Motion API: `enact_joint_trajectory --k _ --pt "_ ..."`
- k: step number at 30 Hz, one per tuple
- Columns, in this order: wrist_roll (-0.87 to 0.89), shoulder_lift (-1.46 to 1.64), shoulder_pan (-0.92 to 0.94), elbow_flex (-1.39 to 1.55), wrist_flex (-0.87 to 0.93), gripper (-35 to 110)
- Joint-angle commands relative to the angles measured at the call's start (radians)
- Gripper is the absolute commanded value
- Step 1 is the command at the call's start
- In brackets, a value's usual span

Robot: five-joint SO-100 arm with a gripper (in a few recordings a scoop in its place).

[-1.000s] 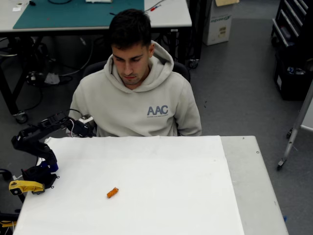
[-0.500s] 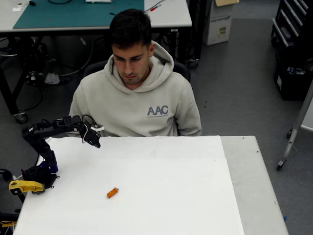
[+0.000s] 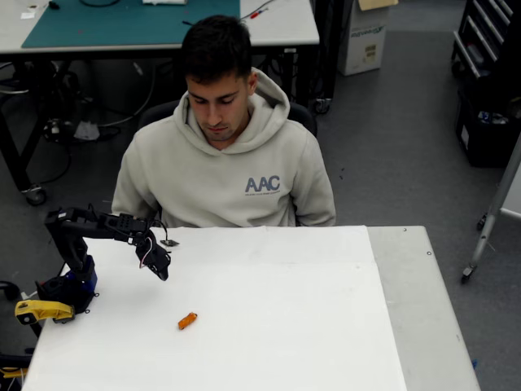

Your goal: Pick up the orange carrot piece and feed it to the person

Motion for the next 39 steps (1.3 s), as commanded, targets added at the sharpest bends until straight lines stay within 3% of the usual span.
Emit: enact_joint_trajectory --k 1,24,39 --pt "-0.049 0.026 0.057 -0.094 -0.002 -2" --pt "-0.072 -0.359 0.249 -0.543 0.005 -2" --pt "-0.074 -0.411 0.291 -0.561 0.012 -2"
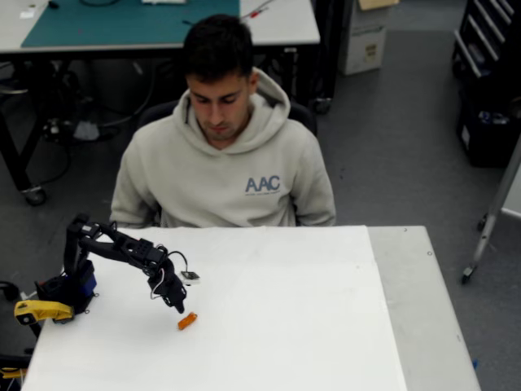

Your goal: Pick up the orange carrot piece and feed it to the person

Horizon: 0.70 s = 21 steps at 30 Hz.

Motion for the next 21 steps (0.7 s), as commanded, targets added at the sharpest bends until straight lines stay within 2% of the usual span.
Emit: enact_joint_trajectory --k 1,21 --pt "-0.018 0.037 0.034 -0.057 0.009 -2" --pt "-0.020 0.037 0.041 -0.055 0.000 0"
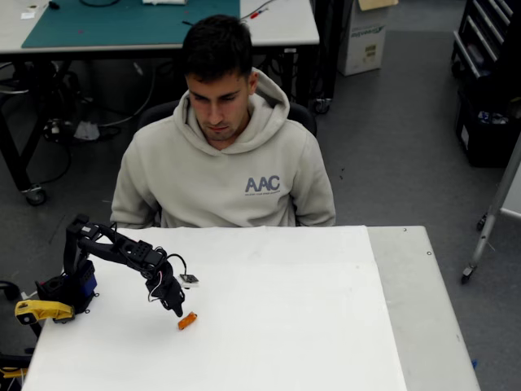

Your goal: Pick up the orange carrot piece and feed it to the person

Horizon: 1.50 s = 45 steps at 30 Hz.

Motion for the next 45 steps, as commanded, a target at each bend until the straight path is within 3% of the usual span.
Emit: enact_joint_trajectory --k 1,13,45 --pt "-0.020 0.037 0.002 -0.055 -0.002 0" --pt "-0.020 0.037 0.000 -0.055 0.000 24" --pt "-0.020 -0.095 -0.005 -0.055 -0.003 23"
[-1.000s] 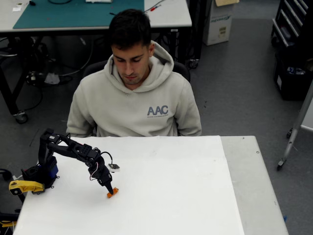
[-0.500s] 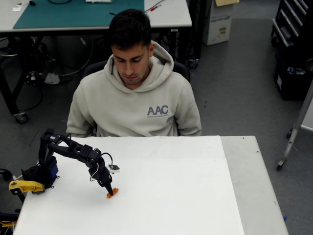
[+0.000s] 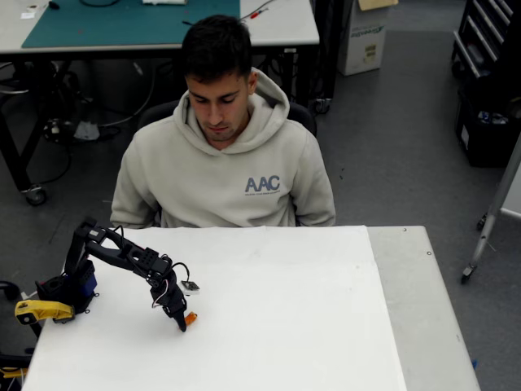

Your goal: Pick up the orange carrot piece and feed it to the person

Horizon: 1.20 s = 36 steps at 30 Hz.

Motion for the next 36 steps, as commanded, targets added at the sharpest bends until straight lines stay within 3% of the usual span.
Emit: enact_joint_trajectory --k 1,13,20,36 --pt "-0.020 0.034 0.012 -0.046 0.003 23" --pt "-0.020 -0.086 0.011 -0.061 0.002 21" --pt "-0.021 -0.094 0.011 -0.044 0.002 -6" --pt "-0.012 -0.080 0.014 -0.061 0.003 -2"
